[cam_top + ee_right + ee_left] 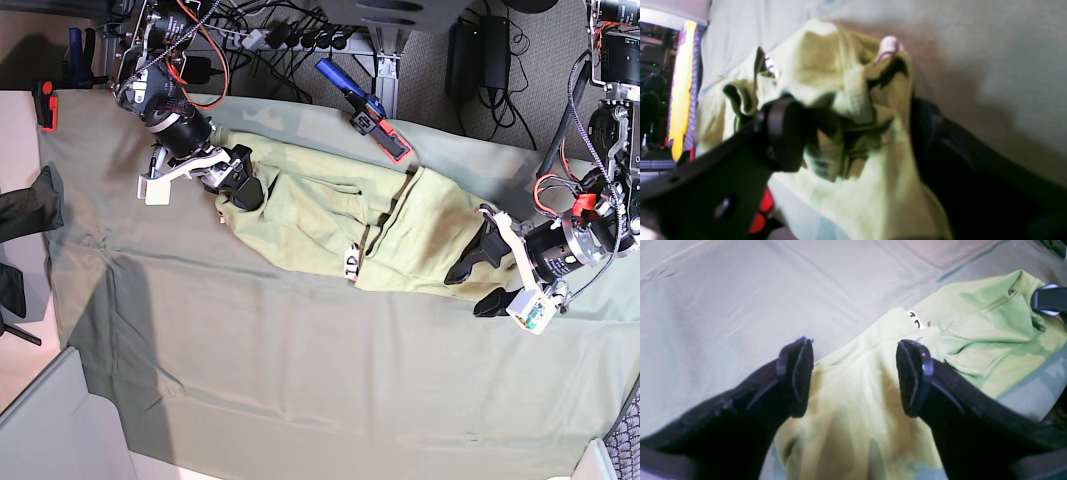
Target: Fold the T-shirt properly
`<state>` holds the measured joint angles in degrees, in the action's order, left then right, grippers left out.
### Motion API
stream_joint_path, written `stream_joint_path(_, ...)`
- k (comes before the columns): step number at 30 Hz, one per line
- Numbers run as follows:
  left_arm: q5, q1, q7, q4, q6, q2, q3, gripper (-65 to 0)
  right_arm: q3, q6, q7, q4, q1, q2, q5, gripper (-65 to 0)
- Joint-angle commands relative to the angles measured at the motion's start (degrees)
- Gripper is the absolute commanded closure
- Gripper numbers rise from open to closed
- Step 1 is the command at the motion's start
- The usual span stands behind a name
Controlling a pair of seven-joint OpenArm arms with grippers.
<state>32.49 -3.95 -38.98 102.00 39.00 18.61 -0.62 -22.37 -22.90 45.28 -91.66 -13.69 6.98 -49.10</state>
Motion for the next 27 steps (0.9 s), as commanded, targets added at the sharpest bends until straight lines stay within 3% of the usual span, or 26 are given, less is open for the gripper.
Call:
stream_joint_path(1,1.0,0.9,1.0,1.1,0.7,0.5,-0.3,-41.9,0.2,-3.5,1.7,-0.5,-0.5,0.4,0.2,-44.5)
stream_joint_path(5,1.0,0.9,1.0,1.1,0.7,0.5,-0.3,-41.9,0.2,-3.5,1.2,-0.5,-0.5,0.4,0.2,-43.3)
stream_joint_path(6,1.2,0.9,1.1,1.1,0.6,0.5,-0.3,-41.9,0.2,-3.5,0.7,-0.5,-0.5,0.5,0.2,-37.6)
stream_joint_path(9,1.2,0.9,1.7,1.1,0.6,0.5,-0.3,-41.9,0.2,-3.5,-1.2,-0.5,-0.4,0.5,0.5,-5.1)
stream_joint_path(10,1.2,0.9,1.8,1.1,0.6,0.4,-0.5,-41.9,0.2,-3.5,-1.5,-0.5,-0.1,0.5,1.7,0.0)
stream_joint_path(14,1.2,0.9,1.9,1.1,0.6,0.5,-3.5,-41.9,-1.0,-3.5,-3.8,-0.5,0.8,1.1,7.0,0.0)
stream_joint_path(19,4.4,0.9,0.4,1.1,0.7,0.7,-10.5,-41.9,-8.6,-3.5,-4.3,-0.5,1.6,5.3,6.8,0.0)
stream_joint_path(23,8.0,0.6,-1.6,1.1,0.7,2.4,-14.6,-41.9,-15.0,-3.5,-3.9,-0.5,1.7,10.7,5.4,0.0)
stream_joint_path(27,8.2,0.0,-1.9,1.1,0.7,3.3,-17.1,-41.9,-18.7,-3.5,-1.3,-1.0,1.8,15.0,-1.2,0.0)
